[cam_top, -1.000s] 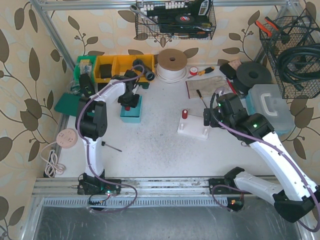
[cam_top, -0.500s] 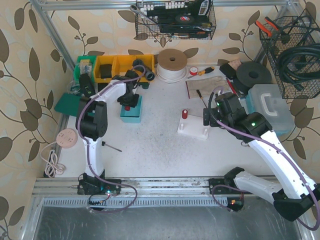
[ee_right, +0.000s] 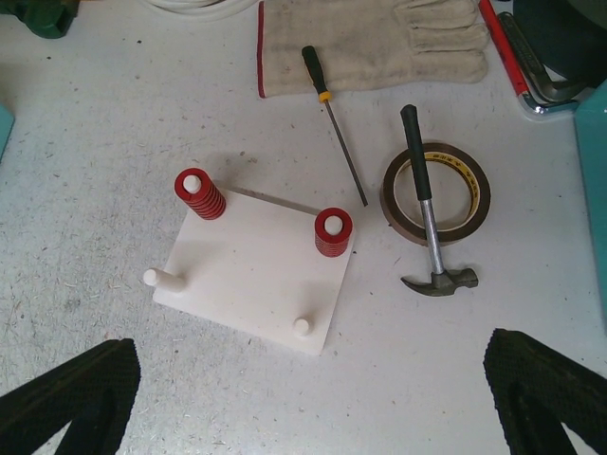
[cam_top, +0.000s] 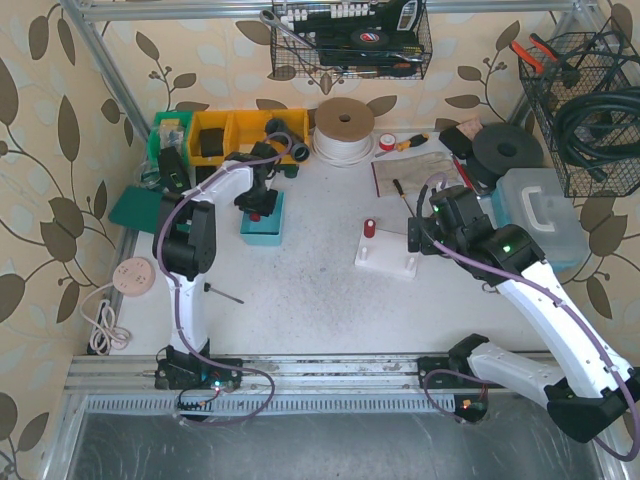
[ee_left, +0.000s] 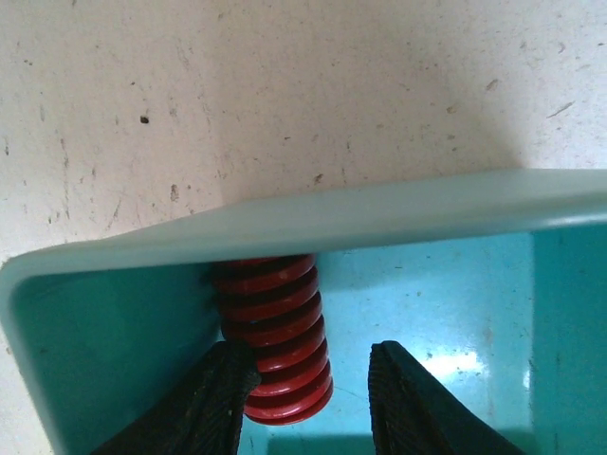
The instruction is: Install the large spring
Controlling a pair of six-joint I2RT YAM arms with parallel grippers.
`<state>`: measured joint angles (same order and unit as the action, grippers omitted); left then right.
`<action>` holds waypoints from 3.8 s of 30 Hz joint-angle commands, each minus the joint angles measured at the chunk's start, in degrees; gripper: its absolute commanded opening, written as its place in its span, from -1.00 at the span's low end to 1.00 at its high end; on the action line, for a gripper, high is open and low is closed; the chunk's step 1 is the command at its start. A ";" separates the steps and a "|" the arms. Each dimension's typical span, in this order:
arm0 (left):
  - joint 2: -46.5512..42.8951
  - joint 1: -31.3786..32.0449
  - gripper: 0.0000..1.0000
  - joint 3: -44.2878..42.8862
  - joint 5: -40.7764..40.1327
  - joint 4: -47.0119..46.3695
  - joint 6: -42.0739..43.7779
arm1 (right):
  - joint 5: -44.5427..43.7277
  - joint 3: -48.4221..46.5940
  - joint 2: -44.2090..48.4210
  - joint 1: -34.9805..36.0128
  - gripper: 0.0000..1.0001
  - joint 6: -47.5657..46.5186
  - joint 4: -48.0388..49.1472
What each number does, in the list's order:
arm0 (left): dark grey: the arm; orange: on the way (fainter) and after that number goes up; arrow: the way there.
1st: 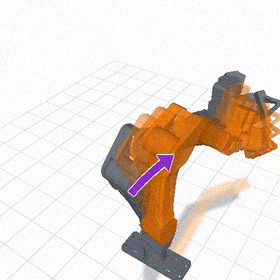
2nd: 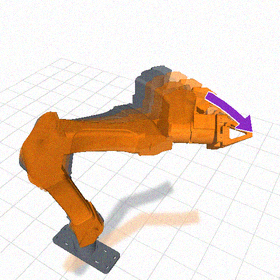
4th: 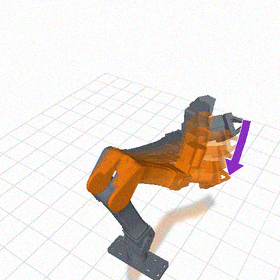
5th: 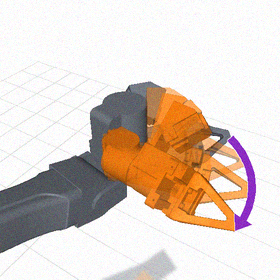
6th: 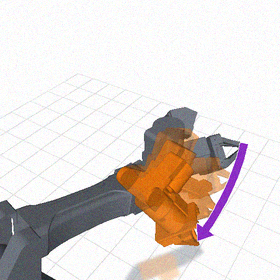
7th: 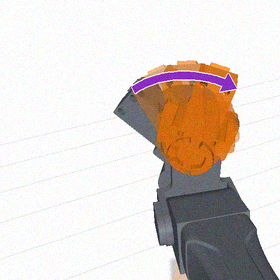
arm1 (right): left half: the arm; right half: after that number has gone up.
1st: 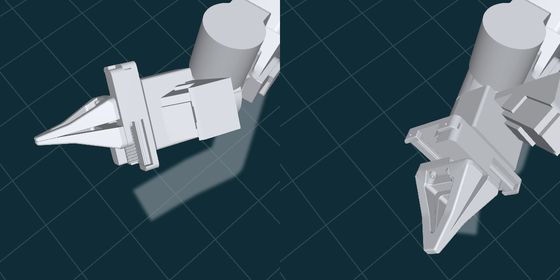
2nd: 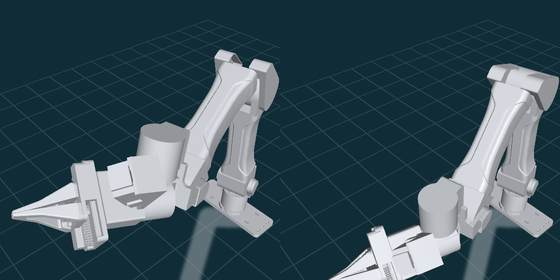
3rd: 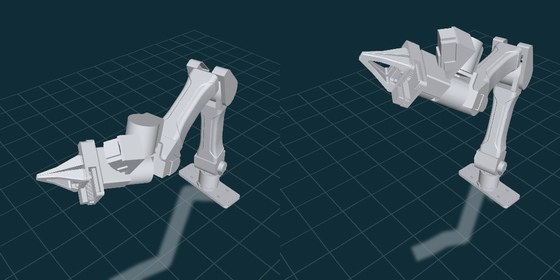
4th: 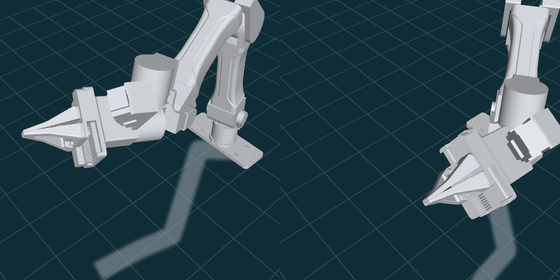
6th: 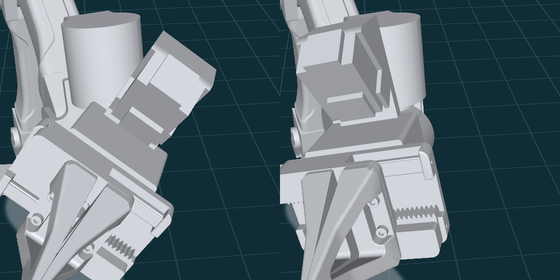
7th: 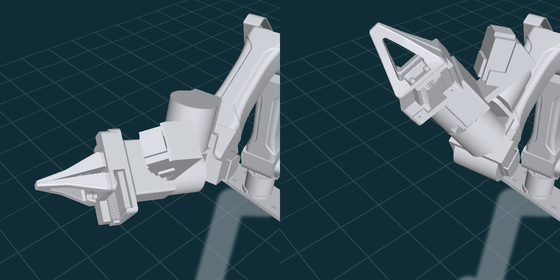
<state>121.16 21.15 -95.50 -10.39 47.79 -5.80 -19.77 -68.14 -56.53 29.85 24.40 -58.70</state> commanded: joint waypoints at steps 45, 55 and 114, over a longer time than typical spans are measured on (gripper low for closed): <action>4.81 2.14 -0.06 0.76 0.35 -1.08 0.62 | 0.17 -1.55 -1.71 -0.92 0.94 -1.24 -0.99; 1.59 2.14 -0.33 2.57 4.57 0.82 1.77 | -0.45 -1.46 -1.45 -1.16 0.94 -1.32 -0.98; -15.34 14.46 -1.00 -3.42 46.57 -18.96 9.54 | 49.18 -22.16 -25.89 -20.79 0.24 0.93 -6.24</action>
<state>105.36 33.47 -98.56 29.28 37.19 0.95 22.87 -88.62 -82.21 9.30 26.96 -64.10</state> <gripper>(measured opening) 0.314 0.633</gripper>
